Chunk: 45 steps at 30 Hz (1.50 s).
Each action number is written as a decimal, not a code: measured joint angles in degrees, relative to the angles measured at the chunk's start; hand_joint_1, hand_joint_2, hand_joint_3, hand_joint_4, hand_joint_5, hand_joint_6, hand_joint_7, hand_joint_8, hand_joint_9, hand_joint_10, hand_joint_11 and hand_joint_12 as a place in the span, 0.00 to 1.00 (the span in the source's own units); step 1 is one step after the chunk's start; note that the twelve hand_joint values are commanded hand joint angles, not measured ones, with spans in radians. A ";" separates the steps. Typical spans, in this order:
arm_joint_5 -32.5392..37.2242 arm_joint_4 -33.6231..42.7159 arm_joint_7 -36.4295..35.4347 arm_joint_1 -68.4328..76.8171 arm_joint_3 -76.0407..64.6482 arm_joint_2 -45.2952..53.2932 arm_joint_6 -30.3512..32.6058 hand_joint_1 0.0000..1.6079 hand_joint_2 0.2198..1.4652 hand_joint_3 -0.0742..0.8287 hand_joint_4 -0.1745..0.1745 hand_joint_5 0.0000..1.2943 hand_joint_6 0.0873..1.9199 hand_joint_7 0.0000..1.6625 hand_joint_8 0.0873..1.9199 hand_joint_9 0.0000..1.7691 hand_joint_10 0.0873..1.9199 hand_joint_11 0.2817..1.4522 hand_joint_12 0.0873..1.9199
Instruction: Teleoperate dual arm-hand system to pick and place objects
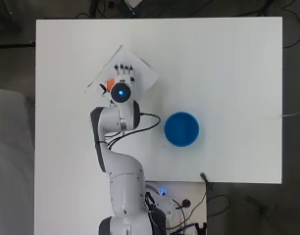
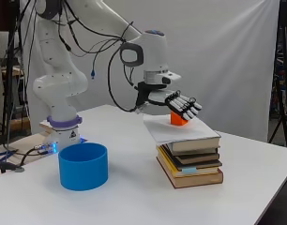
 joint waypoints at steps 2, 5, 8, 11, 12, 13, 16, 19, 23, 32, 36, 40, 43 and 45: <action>1.05 0.25 -2.92 0.21 0.47 1.30 0.04 0.02 0.60 0.08 0.52 0.18 0.00 0.19 0.00 0.24 0.00 0.17 0.00; 2.93 0.15 -5.34 0.45 1.07 1.40 -0.10 0.05 0.61 0.09 0.54 0.20 0.00 0.21 0.00 0.25 0.00 0.17 0.00; 4.44 -0.84 -7.78 0.59 1.02 0.94 0.22 0.12 0.65 0.09 0.62 0.32 0.00 0.34 0.00 0.36 0.00 0.26 0.00; 7.06 -1.05 -10.84 0.58 0.13 1.26 -1.26 0.53 0.74 0.09 0.51 0.53 0.42 0.46 0.45 0.51 0.45 0.40 0.25; 8.01 -0.92 -12.14 0.58 -0.19 1.25 -2.11 0.58 0.76 0.08 0.69 0.59 0.51 0.55 0.67 0.62 0.69 0.49 0.54; 8.49 -0.98 -13.16 0.58 -0.43 0.84 -2.65 0.59 0.76 0.08 0.83 0.63 0.56 0.61 0.82 0.71 0.84 0.56 0.73; 8.71 -3.15 -14.92 0.56 -1.35 -1.79 -2.35 0.60 0.78 0.08 0.98 0.64 0.60 0.67 0.97 0.80 0.98 0.61 0.92; 8.25 -4.00 -14.94 0.48 -2.17 -5.19 -3.52 0.59 0.78 0.08 1.00 0.64 0.61 0.68 1.00 0.80 1.00 0.62 0.94; 3.34 0.68 -12.21 0.09 -3.40 -8.13 -6.54 0.59 0.78 0.08 1.00 0.64 0.61 0.70 1.00 0.83 1.00 0.68 0.95; -6.55 3.26 -8.30 -1.35 -7.08 -17.40 -7.49 0.60 0.76 0.08 1.00 0.68 0.57 0.78 1.00 0.90 1.00 0.79 0.94; -10.11 4.24 -6.93 -2.01 -9.03 -18.38 -8.40 0.61 0.76 0.08 1.00 0.68 0.57 0.79 1.00 0.91 1.00 0.80 0.93; -12.24 6.57 -5.81 -2.61 -10.86 -17.25 -9.85 0.61 0.76 0.08 1.00 0.68 0.57 0.80 1.00 0.91 1.00 0.80 0.93; -13.42 9.92 -5.06 -3.07 -13.31 -13.74 -9.48 0.60 0.76 0.08 1.00 0.68 0.57 0.80 1.00 0.92 1.00 0.80 0.93; -13.14 13.02 -5.11 -3.31 -15.15 -10.14 -9.05 0.60 0.76 0.08 1.00 0.67 0.58 0.80 1.00 0.92 1.00 0.81 0.93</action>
